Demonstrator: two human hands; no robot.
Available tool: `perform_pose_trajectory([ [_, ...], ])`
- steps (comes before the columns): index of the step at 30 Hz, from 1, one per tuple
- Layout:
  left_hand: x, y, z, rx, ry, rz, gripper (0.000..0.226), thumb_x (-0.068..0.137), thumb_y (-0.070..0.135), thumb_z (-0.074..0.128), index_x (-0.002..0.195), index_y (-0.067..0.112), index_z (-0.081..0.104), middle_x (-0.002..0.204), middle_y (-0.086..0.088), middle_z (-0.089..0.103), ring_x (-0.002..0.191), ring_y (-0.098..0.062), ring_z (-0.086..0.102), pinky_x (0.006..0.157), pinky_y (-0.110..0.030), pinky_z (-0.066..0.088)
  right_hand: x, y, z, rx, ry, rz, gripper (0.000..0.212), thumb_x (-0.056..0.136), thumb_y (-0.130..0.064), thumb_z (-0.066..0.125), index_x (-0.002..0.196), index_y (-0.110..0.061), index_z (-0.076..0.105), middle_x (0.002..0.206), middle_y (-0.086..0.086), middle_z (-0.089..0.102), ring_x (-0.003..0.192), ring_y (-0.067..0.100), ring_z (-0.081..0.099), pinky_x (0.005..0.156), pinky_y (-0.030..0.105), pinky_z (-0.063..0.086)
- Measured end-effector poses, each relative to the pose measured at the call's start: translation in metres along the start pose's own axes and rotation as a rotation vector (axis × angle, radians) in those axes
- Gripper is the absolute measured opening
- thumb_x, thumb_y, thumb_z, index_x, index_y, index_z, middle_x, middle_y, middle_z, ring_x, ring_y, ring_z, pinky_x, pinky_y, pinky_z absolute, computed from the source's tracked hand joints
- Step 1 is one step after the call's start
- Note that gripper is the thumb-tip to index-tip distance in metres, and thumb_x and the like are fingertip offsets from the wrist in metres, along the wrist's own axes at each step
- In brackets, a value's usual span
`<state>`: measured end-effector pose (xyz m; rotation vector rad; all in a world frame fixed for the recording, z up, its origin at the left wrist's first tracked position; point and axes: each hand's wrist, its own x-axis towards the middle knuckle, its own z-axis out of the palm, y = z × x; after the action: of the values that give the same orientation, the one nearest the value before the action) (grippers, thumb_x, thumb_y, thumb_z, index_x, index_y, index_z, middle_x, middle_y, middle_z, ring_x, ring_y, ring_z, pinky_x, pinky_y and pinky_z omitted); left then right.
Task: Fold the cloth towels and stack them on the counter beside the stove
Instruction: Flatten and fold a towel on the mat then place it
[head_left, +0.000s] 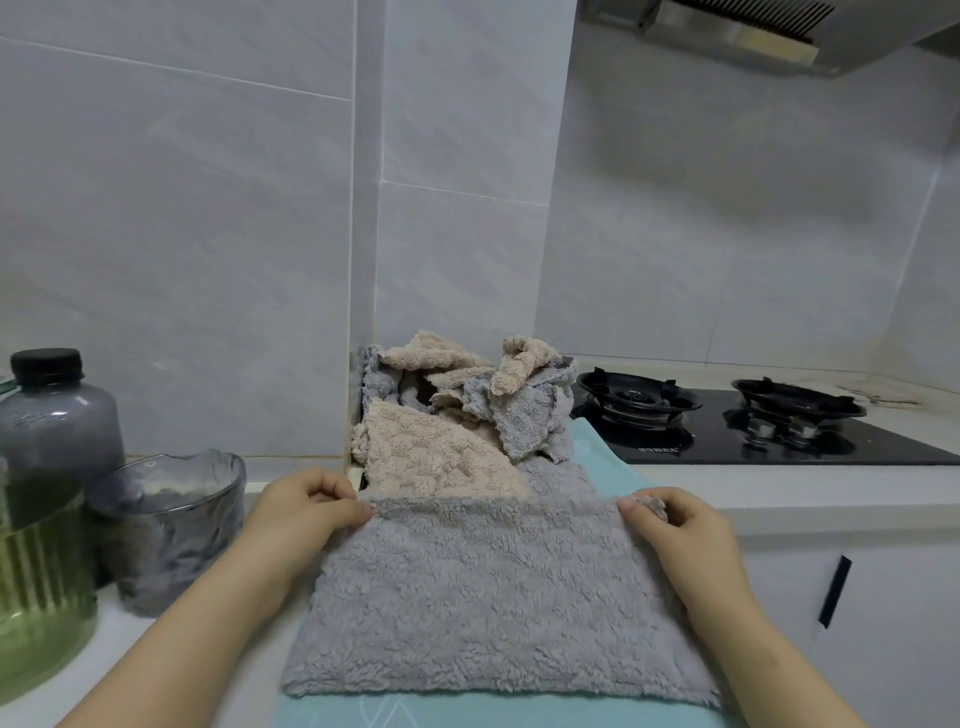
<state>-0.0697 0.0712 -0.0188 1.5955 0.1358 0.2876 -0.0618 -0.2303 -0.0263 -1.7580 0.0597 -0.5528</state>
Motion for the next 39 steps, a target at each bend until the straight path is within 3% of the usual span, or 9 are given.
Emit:
perform_pose_trajectory([
  [4, 0.003, -0.002, 0.003, 0.039, 0.11, 0.014, 0.015, 0.087, -0.002, 0.054, 0.084, 0.012, 0.055, 0.06, -0.008, 0.052, 0.05, -0.02, 0.04, 0.051, -0.027, 0.03, 0.021, -0.004, 0.013, -0.141, -0.017, -0.036, 0.007, 0.083, -0.013, 0.068, 0.09, -0.011, 0.066, 0.086, 0.004, 0.066, 0.085, 0.022, 0.06, 0.076, 0.03, 0.045],
  [9, -0.01, -0.015, 0.006, 0.954, 0.201, 0.495, 0.029, 0.088, 0.016, 0.056, 0.115, 0.025, 0.054, 0.111, 0.0, 0.054, 0.102, -0.023, 0.053, 0.074, -0.033, 0.044, 0.016, 0.002, 0.016, -0.701, -0.219, 0.055, 0.058, 0.09, -0.034, 0.053, 0.142, -0.027, 0.029, 0.127, 0.002, 0.054, 0.108, 0.024, 0.056, 0.089, 0.035, 0.045],
  [14, -0.03, -0.01, 0.021, 0.858, -0.317, 0.605, 0.034, 0.085, 0.059, 0.042, 0.117, 0.049, 0.044, 0.124, 0.027, 0.042, 0.115, 0.004, 0.045, 0.089, -0.012, 0.034, -0.018, 0.001, 0.0, -1.121, -0.19, 0.047, 0.052, 0.09, -0.054, 0.04, 0.134, -0.027, 0.037, 0.131, 0.001, 0.05, 0.12, 0.024, 0.047, 0.095, 0.035, 0.039],
  [19, -0.038, -0.019, 0.035, 1.352, -0.666, 0.418, 0.1, 0.048, 0.084, -0.01, 0.142, 0.053, 0.006, 0.155, 0.019, -0.009, 0.144, -0.009, -0.012, 0.116, -0.037, -0.002, -0.042, -0.009, -0.009, -1.206, -0.277, 0.145, 0.051, 0.086, -0.066, 0.038, 0.111, -0.022, 0.044, 0.121, -0.001, 0.054, 0.115, 0.022, 0.052, 0.091, 0.035, 0.036],
  [23, -0.039, -0.017, 0.039, 1.415, -0.661, 0.412, 0.059, 0.088, 0.068, 0.015, 0.143, 0.051, 0.004, 0.156, 0.014, -0.014, 0.144, -0.012, -0.017, 0.116, -0.038, -0.006, -0.042, -0.018, -0.009, -1.007, -0.325, 0.236, 0.033, 0.087, -0.052, 0.05, 0.079, -0.022, 0.038, 0.098, -0.002, 0.056, 0.097, 0.021, 0.055, 0.074, 0.03, 0.038],
  [27, -0.045, -0.019, 0.032, 1.276, -0.588, 0.496, 0.058, 0.083, 0.071, 0.024, 0.138, 0.052, 0.026, 0.152, 0.024, 0.009, 0.143, -0.005, 0.005, 0.116, -0.034, 0.008, -0.033, -0.024, -0.007, -0.721, -0.24, 0.224, 0.023, 0.08, -0.029, 0.063, 0.08, -0.014, 0.047, 0.081, 0.0, 0.054, 0.079, 0.02, 0.053, 0.056, 0.026, 0.037],
  [31, -0.037, -0.022, 0.015, 0.515, -0.214, 0.382, 0.013, 0.086, 0.037, 0.058, 0.098, 0.041, 0.058, 0.107, 0.018, 0.059, 0.097, -0.005, 0.057, 0.089, -0.028, 0.045, -0.033, -0.054, 0.006, -0.317, -0.192, 0.195, 0.017, 0.079, -0.011, 0.064, 0.077, -0.013, 0.047, 0.074, 0.005, 0.052, 0.06, 0.019, 0.047, 0.041, 0.021, 0.033],
  [34, -0.025, -0.017, 0.006, 0.049, -0.119, 0.087, 0.013, 0.093, 0.014, 0.054, 0.102, 0.023, 0.058, 0.081, -0.006, 0.065, 0.06, -0.018, 0.059, 0.055, -0.028, 0.045, -0.036, -0.08, 0.029, -0.182, -0.266, 0.125, 0.009, 0.084, -0.009, 0.059, 0.08, -0.012, 0.051, 0.077, 0.006, 0.056, 0.066, 0.02, 0.054, 0.05, 0.026, 0.041],
  [39, -0.025, -0.002, -0.001, -0.162, -0.182, -0.103, 0.013, 0.098, 0.038, 0.038, 0.096, 0.032, 0.049, 0.086, -0.019, 0.066, 0.055, -0.025, 0.064, 0.042, -0.023, 0.049, -0.06, -0.103, 0.087, -0.133, -0.526, 0.04, 0.019, 0.085, -0.017, 0.061, 0.077, -0.013, 0.044, 0.074, 0.004, 0.047, 0.065, 0.015, 0.046, 0.059, 0.024, 0.034],
])
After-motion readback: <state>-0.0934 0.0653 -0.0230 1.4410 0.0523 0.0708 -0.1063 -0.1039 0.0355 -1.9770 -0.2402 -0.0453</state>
